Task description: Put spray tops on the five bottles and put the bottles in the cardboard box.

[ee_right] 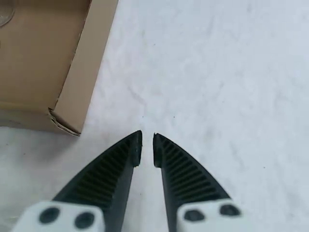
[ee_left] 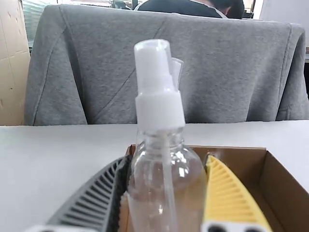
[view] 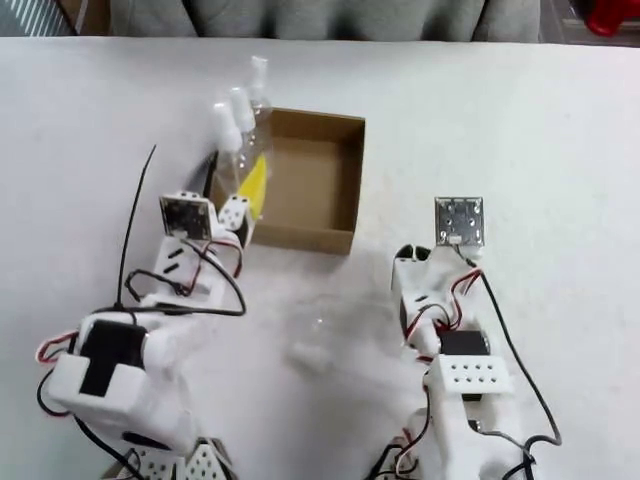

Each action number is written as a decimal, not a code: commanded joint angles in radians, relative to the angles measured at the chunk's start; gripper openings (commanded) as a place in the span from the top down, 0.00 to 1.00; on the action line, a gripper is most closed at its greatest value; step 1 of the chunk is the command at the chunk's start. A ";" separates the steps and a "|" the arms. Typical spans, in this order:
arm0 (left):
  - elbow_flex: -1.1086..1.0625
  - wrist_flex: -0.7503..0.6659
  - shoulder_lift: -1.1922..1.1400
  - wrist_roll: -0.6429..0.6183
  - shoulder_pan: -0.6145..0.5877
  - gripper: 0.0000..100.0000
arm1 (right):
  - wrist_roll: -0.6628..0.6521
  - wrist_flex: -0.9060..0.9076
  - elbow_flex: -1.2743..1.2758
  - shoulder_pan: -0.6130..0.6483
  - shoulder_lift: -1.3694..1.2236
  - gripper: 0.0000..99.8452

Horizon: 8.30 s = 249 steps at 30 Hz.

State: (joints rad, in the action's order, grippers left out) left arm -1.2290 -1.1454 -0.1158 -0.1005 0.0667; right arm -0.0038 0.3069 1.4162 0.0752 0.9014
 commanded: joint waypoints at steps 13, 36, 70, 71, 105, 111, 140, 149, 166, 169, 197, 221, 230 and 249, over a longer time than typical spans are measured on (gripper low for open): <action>0.043 -0.083 -0.062 -0.003 -0.012 0.98 | 0.000 -0.018 -0.005 -0.013 0.015 0.98; 0.003 -0.083 -0.061 -0.003 -0.039 0.98 | 0.000 -0.018 -0.003 -0.015 0.015 0.98; -0.020 -0.032 -0.056 0.054 -0.039 0.84 | 0.000 -0.018 -0.003 -0.016 0.015 0.98; -0.020 -0.032 -0.056 0.054 -0.039 0.83 | 0.000 -0.018 -0.003 -0.016 0.015 0.98; -0.203 0.356 0.444 0.012 -0.045 0.72 | -0.002 -0.018 -0.003 -0.015 0.012 0.98; -0.290 0.474 0.654 0.015 -0.041 0.72 | -0.002 -0.018 -0.003 -0.012 0.012 0.98; -0.430 1.933 1.908 0.018 -0.127 0.72 | -0.003 -0.007 -0.003 -0.016 0.016 0.98; -0.466 2.041 1.906 0.020 -0.165 0.72 | -0.089 0.272 -0.143 -0.137 0.059 0.98; -0.470 2.088 1.824 0.161 -0.156 0.72 | -0.764 1.268 -0.683 -0.084 0.107 0.98; -0.470 2.088 1.801 0.192 -0.156 0.72 | -0.853 1.365 -0.686 0.039 0.104 0.97; -0.470 2.082 1.793 0.189 -0.159 0.72 | -0.631 0.645 -0.107 0.777 0.099 0.85; -0.470 2.087 1.791 0.193 -0.159 0.72 | -0.512 0.407 -0.141 0.780 -0.196 0.85; -0.470 2.087 1.791 0.193 -0.162 0.72 | -0.514 0.404 -0.252 0.777 -0.395 0.85; -0.470 2.085 1.794 0.187 -0.165 0.72 | -0.057 0.541 -0.540 0.746 -0.417 0.99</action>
State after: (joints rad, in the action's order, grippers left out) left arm -1.6985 0.9383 1.6886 0.0852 -0.0898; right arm -0.2708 0.8040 1.0403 0.8408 0.4856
